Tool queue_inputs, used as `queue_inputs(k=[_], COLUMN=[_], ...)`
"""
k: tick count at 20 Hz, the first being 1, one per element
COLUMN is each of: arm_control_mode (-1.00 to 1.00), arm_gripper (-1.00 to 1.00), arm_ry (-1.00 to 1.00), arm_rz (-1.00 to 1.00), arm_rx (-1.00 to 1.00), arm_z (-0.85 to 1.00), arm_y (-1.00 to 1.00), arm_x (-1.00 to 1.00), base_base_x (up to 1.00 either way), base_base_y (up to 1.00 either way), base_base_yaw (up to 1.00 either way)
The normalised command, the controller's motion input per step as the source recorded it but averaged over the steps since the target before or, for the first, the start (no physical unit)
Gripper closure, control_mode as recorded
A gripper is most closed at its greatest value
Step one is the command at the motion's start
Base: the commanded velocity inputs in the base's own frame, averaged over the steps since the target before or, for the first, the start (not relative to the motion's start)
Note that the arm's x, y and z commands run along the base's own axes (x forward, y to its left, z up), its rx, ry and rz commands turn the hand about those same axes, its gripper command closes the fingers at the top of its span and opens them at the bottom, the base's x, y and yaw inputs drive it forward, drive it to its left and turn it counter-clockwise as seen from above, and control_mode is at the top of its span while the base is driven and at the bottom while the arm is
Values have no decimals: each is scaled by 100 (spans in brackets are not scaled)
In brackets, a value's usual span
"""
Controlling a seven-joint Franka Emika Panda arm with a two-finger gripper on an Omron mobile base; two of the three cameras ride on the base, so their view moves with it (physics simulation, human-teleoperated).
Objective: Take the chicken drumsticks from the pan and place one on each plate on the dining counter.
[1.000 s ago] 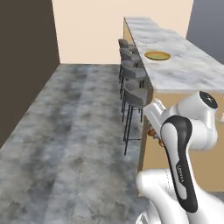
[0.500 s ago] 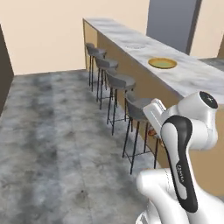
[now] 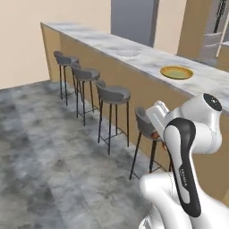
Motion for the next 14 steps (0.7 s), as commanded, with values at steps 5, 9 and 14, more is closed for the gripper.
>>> queue_inputs(k=[5, 9, 14], arm_control_mode=[100, 100, 100], arm_gripper=[100, 100, 100], arm_ry=[0, 0, 0], arm_rz=[0, 0, 0], arm_rx=[0, 0, 0], arm_z=[0, 0, 0], arm_y=[0, 0, 0], arm_x=[0, 0, 0], base_base_x=[100, 100, 100], base_base_y=[88, 85, 90], base_base_yaw=[-47, -46, -45])
